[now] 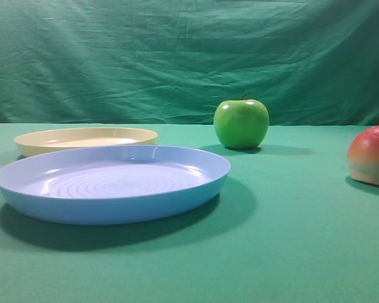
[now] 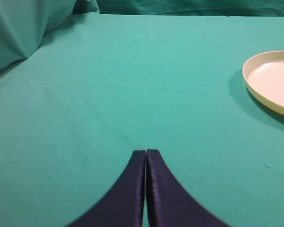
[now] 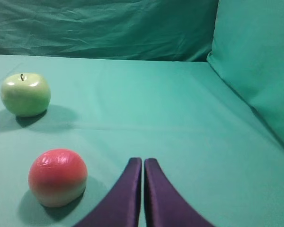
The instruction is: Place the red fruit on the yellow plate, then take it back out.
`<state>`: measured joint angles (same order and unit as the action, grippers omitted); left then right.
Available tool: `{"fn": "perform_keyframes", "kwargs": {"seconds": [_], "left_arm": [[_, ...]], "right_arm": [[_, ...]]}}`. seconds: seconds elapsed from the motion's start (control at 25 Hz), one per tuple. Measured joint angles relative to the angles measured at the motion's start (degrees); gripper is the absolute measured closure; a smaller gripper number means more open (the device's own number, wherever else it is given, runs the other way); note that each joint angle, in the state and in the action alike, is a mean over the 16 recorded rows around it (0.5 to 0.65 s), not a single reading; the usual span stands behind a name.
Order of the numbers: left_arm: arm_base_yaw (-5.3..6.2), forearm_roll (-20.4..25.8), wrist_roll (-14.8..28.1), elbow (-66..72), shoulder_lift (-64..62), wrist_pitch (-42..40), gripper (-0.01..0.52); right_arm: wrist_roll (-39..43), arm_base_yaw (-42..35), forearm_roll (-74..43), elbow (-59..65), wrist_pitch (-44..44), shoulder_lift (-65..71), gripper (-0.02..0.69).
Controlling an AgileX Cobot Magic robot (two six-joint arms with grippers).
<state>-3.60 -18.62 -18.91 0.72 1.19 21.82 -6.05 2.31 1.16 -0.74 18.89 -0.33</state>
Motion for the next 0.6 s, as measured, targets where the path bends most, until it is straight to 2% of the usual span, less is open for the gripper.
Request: {"fn": "perform_keyframes", "kwargs": {"seconds": [0.6], "left_arm": [[0.00,0.0,0.0,0.0,0.0,0.0,0.514]], "right_arm": [[0.2,0.0,0.8,2.3,2.4,-0.3,0.665]]}}
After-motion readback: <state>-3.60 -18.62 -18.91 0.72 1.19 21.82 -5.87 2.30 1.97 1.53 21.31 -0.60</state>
